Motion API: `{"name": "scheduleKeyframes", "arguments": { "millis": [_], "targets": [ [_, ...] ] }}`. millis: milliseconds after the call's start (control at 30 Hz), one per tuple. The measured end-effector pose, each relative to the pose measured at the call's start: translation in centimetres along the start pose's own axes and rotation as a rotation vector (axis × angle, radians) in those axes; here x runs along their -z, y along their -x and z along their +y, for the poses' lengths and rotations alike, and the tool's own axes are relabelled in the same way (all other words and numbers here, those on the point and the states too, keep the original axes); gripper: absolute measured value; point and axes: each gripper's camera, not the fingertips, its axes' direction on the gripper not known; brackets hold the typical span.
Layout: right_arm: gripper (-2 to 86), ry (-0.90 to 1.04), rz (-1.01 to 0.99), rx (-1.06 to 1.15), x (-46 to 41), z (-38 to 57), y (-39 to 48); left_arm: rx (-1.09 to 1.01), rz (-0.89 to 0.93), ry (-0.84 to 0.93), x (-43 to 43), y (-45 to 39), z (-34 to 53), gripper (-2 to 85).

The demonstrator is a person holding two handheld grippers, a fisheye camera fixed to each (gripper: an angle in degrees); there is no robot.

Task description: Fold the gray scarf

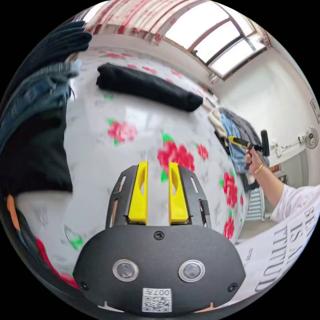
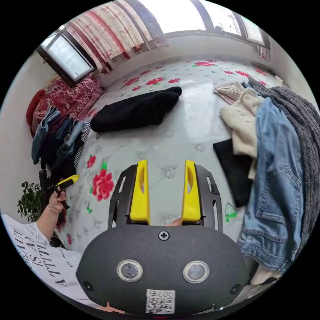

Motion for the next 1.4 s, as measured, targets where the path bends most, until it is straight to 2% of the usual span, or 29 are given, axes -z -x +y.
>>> {"name": "scheduleKeyframes", "arguments": {
  "millis": [67, 133, 233, 300, 367, 400, 433, 500, 567, 633, 767, 867, 967, 1033, 1133, 1200, 1300, 1400],
  "targets": [
    [10.5, 0.024, 0.191, -0.041, 2.5, 5.2, -3.3, 0.009, 0.005, 0.13, -0.3, -2.0, 7.2, 7.8],
    [10.0, -0.081, 0.456, -0.195, 9.2, 11.7, -7.8, 0.02, 0.031, 0.198, 0.3, -3.3, 11.7, 7.3],
    [8.9, -0.263, 0.674, -0.38, 18.1, 18.4, -12.3, -0.004, 0.014, 0.324, 1.0, -5.6, 16.8, 6.6],
    [7.8, -0.26, 0.702, -0.462, 20.5, 20.8, -15.2, -0.017, -0.004, 0.371, 1.1, -6.7, 18.5, 6.4],
    [5.2, -0.138, 0.613, -0.554, 20.2, 22.2, -19.0, -0.014, 0.002, 0.366, 1.1, -8.0, 19.4, 6.4],
    [3.6, -0.01, 0.475, -0.609, 18.7, 22.9, -21.5, -0.006, 0.016, 0.352, 1.2, -8.3, 19.5, 6.4],
    [2.3, 0.018, 0.33, -0.647, 17.8, 23.8, -22.9, 0.014, 0.058, 0.326, 1.3, -8.7, 19.6, 6.6],
    [1.1, -0.073, 0.191, -0.66, 18.4, 24.7, -22.5, 0.026, 0.108, 0.293, 1.6, -9.8, 19.5, 6.7],
    [0.5, -0.132, 0.07, -0.538, 18.7, 24.8, -19.8, -0.013, 0.127, 0.235, 2.7, -11.7, 19.6, 6.8],
    [0.0, -0.154, -0.016, -0.322, 19.0, 25.0, -13.9, -0.056, 0.108, 0.201, 3.8, -13.1, 20.3, 6.9],
    [-0.2, -0.179, -0.259, -0.091, 18.6, 26.8, -4.6, -0.083, 0.1, 0.162, 5.3, -14.5, 23.3, 7.2],
    [-0.2, -0.126, -0.43, 0.094, 16.7, 28.2, 3.6, -0.071, 0.119, 0.12, 6.5, -15.2, 25.8, 7.7],
    [0.0, 0.066, -0.601, 0.352, 13.0, 30.1, 14.1, -0.059, 0.119, 0.058, 8.3, -15.8, 28.3, 8.1],
    [0.4, 0.191, -0.811, 0.509, 9.9, 32.8, 22.7, -0.042, 0.104, 0.02, 9.4, -15.7, 29.9, 8.4],
    [1.7, 0.343, -1.003, 0.591, 6.6, 35.6, 30.5, 0.05, 0.043, -0.025, 11.2, -14.4, 32.7, 8.7],
    [3.0, 0.385, -1.007, 0.658, 6.3, 36.7, 33.1, 0.129, -0.001, -0.073, 12.9, -13.2, 34.5, 8.8],
    [4.7, 0.374, -0.875, 0.745, 6.9, 37.5, 32.8, 0.265, -0.107, -0.148, 15.8, -11.2, 37.6, 9.0],
    [6.0, 0.301, -0.734, 0.579, 6.5, 36.2, 27.2, 0.341, -0.198, -0.16, 17.3, -10.2, 39.9, 9.5]
  ]
}}
